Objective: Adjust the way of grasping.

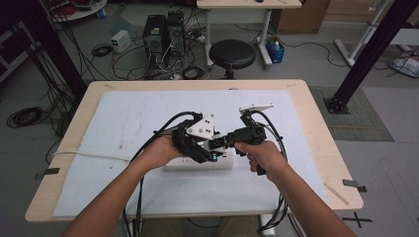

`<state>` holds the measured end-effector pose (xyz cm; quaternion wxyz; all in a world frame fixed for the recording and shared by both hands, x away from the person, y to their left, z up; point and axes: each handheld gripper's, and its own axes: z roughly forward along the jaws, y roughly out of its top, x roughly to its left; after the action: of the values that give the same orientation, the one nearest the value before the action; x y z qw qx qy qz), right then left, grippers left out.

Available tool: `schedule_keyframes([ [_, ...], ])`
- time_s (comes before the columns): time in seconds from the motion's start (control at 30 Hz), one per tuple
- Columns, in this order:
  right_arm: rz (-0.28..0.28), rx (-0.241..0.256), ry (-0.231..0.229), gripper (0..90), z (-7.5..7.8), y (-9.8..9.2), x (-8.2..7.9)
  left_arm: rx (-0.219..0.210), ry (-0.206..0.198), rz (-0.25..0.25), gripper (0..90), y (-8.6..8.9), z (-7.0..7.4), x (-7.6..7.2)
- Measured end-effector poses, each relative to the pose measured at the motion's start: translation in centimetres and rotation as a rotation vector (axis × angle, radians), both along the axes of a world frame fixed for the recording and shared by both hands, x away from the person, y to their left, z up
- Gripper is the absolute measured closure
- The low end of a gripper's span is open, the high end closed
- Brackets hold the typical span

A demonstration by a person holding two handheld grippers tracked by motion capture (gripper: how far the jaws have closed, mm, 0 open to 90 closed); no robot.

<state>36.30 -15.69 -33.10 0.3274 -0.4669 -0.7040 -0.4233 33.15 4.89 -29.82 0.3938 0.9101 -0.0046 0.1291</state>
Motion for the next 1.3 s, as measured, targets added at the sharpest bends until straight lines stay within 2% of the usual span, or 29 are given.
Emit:
schedule_keyframes([
  [0.1,-0.005,0.014,-0.005,61.2,-0.2,-0.1,0.1,0.004,-0.01,0.006,42.1,-0.1,0.0,0.0],
  [0.17,-0.008,0.001,-0.035,61.9,-0.2,-0.2,0.0,-0.008,0.027,0.026,35.8,0.0,0.0,0.2],
  [0.2,-0.01,-0.008,-0.056,61.9,-0.2,-0.3,0.1,-0.003,0.045,0.048,29.1,0.1,0.0,0.3],
  [0.23,-0.021,-0.031,-0.097,61.9,-0.2,-0.6,0.1,0.001,0.058,0.057,25.1,0.2,0.0,0.4],
  [0.3,-0.04,-0.045,-0.154,61.9,-0.1,-1.2,0.0,0.005,0.08,0.08,23.5,0.9,-0.1,0.6],
  [0.37,-0.051,-0.041,-0.171,61.9,0.0,-1.7,0.1,0.012,0.101,0.103,20.5,1.5,-0.2,0.8],
  [0.47,-0.066,-0.074,-0.249,61.9,0.3,-2.7,0.0,0.023,0.117,0.135,20.3,2.7,-0.2,1.2],
  [0.53,-0.063,-0.135,-0.309,61.9,0.6,-3.2,-0.1,0.033,0.119,0.16,20.2,3.6,-0.3,1.3],
  [0.57,-0.055,-0.187,-0.351,61.9,0.7,-3.6,-0.1,0.044,0.119,0.168,20.2,3.9,-0.3,1.4],
  [0.6,-0.048,-0.223,-0.369,61.9,0.7,-3.8,-0.1,0.056,0.117,0.181,20.2,4.4,-0.4,1.5],
  [0.67,-0.034,-0.314,-0.429,62.0,0.8,-4.6,-0.1,0.106,0.114,0.192,20.3,5.4,-0.5,1.7],
  [0.73,-0.018,-0.391,-0.492,61.9,1.0,-5.2,-0.1,0.126,0.112,0.197,20.3,6.2,-0.7,1.8],
  [0.83,-0.02,-0.455,-0.559,62.0,1.5,-6.1,-0.2,0.159,0.117,0.209,20.3,7.6,-0.9,2.1],
  [0.87,-0.018,-0.474,-0.585,61.9,1.7,-6.6,0.0,0.173,0.128,0.232,20.3,8.0,-1.0,2.1],
  [1.0,0.004,-0.566,-0.644,61.9,2.5,-7.7,0.1,0.214,0.213,0.329,20.2,9.5,-0.9,2.5],
  [1.1,0.037,-0.653,-0.675,61.8,3.2,-8.2,0.2,0.251,0.234,0.378,20.2,10.8,-0.7,2.6],
  [1.13,0.071,-0.681,-0.679,61.9,3.4,-8.3,0.3,0.275,0.238,0.389,20.3,11.3,-0.5,2.8],
  [1.23,0.155,-0.751,-0.665,61.8,4.0,-8.4,0.5,0.291,0.254,0.417,20.3,12.3,-0.3,2.8],
  [1.27,0.182,-0.774,-0.655,61.9,4.1,-8.3,0.6,0.316,0.245,0.412,20.3,12.6,0.0,2.8],
  [1.3,0.213,-0.801,-0.648,61.8,4.3,-8.3,0.7,0.306,0.247,0.425,20.2,12.8,0.0,2.7],
])
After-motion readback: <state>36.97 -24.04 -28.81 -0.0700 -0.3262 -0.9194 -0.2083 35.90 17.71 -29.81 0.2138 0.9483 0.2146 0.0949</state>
